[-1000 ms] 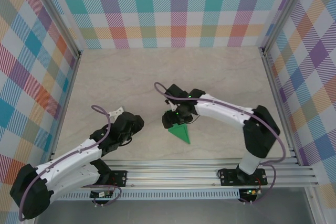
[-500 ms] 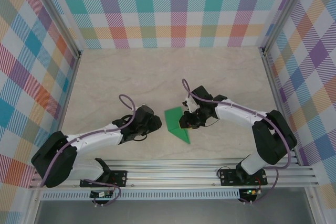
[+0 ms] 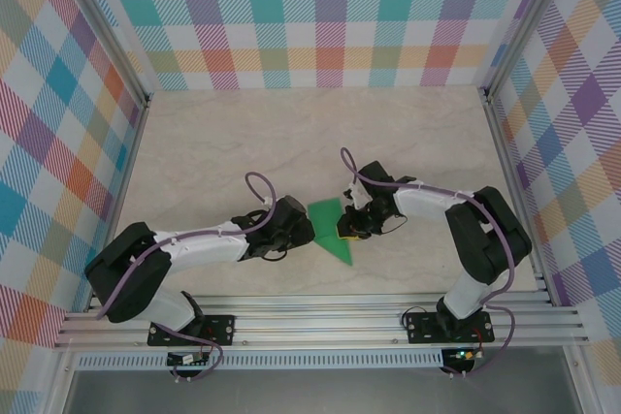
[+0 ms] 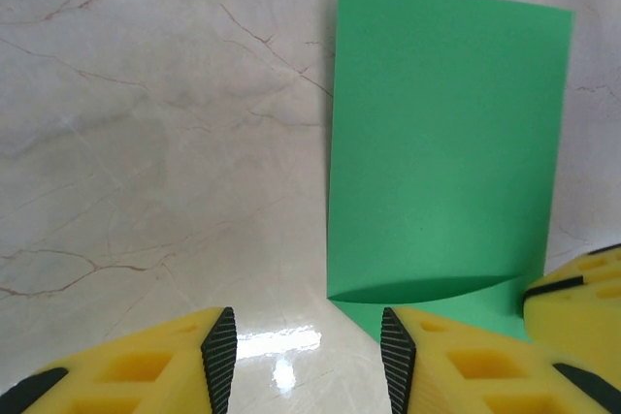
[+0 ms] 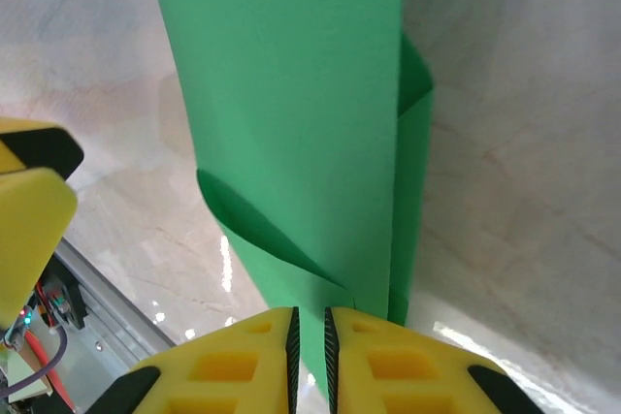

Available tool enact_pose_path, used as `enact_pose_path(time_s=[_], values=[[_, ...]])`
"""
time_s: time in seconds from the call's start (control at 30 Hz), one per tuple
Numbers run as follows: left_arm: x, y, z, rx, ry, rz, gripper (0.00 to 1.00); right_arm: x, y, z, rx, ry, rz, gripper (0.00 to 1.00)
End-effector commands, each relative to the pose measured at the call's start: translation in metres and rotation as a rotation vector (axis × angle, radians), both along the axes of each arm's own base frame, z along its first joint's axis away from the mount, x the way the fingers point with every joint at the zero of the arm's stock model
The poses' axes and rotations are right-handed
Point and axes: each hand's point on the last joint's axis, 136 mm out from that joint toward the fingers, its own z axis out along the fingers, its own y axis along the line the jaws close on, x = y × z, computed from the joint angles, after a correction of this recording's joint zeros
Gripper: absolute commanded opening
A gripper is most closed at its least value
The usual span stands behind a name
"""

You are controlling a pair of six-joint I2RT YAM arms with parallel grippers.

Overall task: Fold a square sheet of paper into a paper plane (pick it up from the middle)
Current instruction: Fold the wing for the fifth time at the center of the table.

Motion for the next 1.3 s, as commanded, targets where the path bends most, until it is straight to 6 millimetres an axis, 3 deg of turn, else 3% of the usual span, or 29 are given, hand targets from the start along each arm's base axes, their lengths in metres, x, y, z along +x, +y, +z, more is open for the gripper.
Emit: enact_pose_path(time_s=[0.0, 0.23, 0.57, 1.0, 1.27], values=[[0.003, -0.015, 0.007, -0.026, -0.01, -0.014, 0.46, -0.002, -0.003, -0.013, 0.022, 0.015, 0.017, 0.17], [0.001, -0.024, 0.005, -0.04, 0.002, -0.024, 0.5, -0.001, -0.011, -0.025, 0.035, 0.05, -0.014, 0.16], [0.0, -0.04, -0.004, -0.116, 0.042, 0.02, 0.58, -0.002, -0.017, -0.029, 0.055, 0.059, -0.036, 0.17], [0.003, -0.052, -0.02, -0.169, 0.069, 0.067, 0.5, -0.003, -0.021, -0.032, 0.064, 0.064, -0.049, 0.17], [0.007, -0.058, -0.016, -0.194, 0.052, 0.062, 0.44, -0.003, -0.024, -0.033, 0.065, 0.066, -0.057, 0.17]])
